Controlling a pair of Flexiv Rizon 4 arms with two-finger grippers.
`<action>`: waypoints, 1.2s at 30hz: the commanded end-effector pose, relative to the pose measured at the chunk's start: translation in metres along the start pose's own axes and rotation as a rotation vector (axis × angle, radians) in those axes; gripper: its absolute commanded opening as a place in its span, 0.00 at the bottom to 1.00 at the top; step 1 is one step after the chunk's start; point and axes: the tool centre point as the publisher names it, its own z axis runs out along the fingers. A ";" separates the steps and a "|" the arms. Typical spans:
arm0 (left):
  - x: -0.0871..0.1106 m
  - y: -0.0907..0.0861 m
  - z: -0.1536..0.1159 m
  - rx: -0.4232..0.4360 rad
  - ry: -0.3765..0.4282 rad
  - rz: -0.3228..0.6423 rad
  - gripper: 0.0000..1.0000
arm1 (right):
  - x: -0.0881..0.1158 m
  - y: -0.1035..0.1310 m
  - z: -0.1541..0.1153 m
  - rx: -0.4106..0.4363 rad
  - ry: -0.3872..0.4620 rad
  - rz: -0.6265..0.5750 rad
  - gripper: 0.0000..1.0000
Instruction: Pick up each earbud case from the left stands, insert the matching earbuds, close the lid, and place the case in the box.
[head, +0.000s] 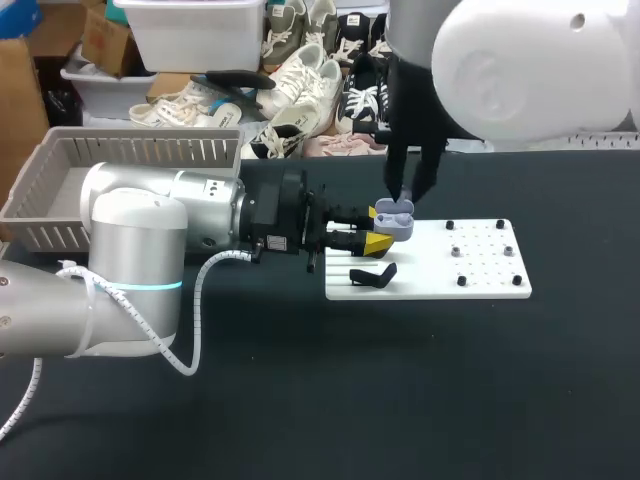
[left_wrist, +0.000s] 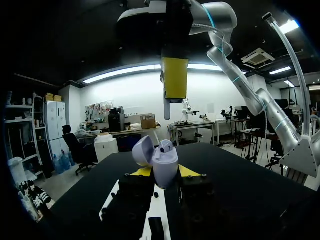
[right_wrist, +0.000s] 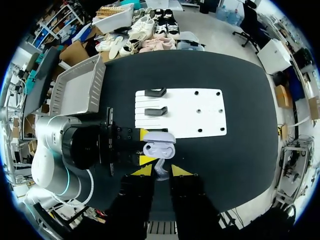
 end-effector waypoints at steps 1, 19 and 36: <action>0.000 0.000 0.000 -0.002 -0.001 0.001 0.00 | 0.000 0.000 -0.001 0.003 0.002 0.002 0.00; 0.000 0.000 0.000 -0.002 -0.001 0.001 0.00 | 0.002 0.019 -0.002 0.020 -0.049 -0.139 0.00; 0.000 0.000 0.000 -0.002 -0.001 0.001 0.00 | -0.002 0.025 0.014 0.049 -0.005 -0.238 0.00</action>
